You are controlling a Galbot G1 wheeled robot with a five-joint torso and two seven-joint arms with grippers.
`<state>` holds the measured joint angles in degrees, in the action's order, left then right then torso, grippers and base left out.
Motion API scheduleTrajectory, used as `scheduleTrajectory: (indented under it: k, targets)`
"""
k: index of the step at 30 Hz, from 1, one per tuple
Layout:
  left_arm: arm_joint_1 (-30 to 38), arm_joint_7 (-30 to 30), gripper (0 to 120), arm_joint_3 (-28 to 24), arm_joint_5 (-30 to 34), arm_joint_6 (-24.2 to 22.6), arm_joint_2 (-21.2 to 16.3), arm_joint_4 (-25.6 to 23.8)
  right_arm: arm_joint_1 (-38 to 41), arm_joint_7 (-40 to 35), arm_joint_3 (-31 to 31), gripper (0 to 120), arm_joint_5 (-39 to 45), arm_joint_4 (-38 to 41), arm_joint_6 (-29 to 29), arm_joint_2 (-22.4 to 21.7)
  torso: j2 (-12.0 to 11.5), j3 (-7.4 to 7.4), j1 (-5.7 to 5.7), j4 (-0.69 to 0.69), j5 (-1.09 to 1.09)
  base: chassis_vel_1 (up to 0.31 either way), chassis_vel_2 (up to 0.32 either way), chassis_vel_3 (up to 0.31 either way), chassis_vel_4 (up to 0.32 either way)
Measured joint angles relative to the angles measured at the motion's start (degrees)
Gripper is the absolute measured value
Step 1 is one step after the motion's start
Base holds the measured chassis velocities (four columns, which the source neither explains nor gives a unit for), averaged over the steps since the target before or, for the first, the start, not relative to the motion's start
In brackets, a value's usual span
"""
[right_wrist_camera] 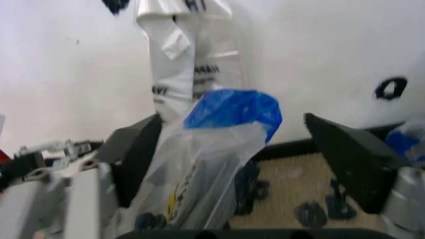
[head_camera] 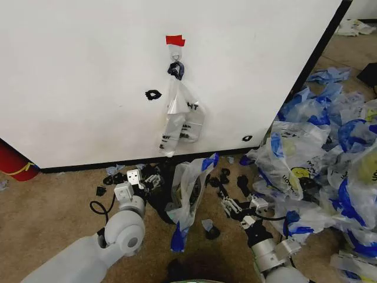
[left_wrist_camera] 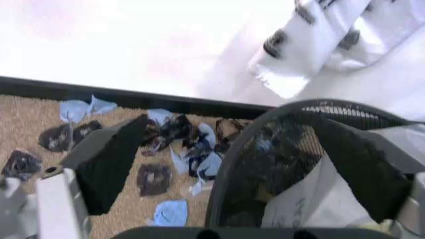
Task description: Pick up the garbage bag from the wall and place it over the trash bin.
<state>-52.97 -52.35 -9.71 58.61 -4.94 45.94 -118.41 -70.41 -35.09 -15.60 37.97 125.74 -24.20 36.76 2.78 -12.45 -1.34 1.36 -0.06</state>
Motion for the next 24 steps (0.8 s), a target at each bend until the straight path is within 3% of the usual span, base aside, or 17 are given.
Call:
scheduleTrajectory:
  k: [5, 18, 24]
  targets:
    - [0.31, 0.27, 100, 0.38, 0.02, 0.02, -0.25, -0.19, 8.27, -5.80, -6.57, 100, 4.78, 0.28, 7.58, 0.47, 0.00, 0.00, 0.00, -0.01, 0.00, 0.000, 0.000, 0.000, 0.000]
    - [-0.75, 0.64, 100, 1.90, -0.60, 0.63, -0.09, 0.21, 27.55, -16.60, -20.96, 98, 15.32, -4.37, 17.08, 5.07, 0.00, 0.00, -0.01, -0.02, 0.01, 0.000, 0.000, 0.000, 0.000]
    - [-0.73, 1.07, 100, 1.84, -1.31, 1.09, 0.31, 1.03, 30.26, -17.56, -23.14, 97, 17.15, -5.64, 18.35, 6.74, 0.00, 0.00, -0.01, 0.00, -0.01, 0.000, 0.000, 0.000, 0.000]
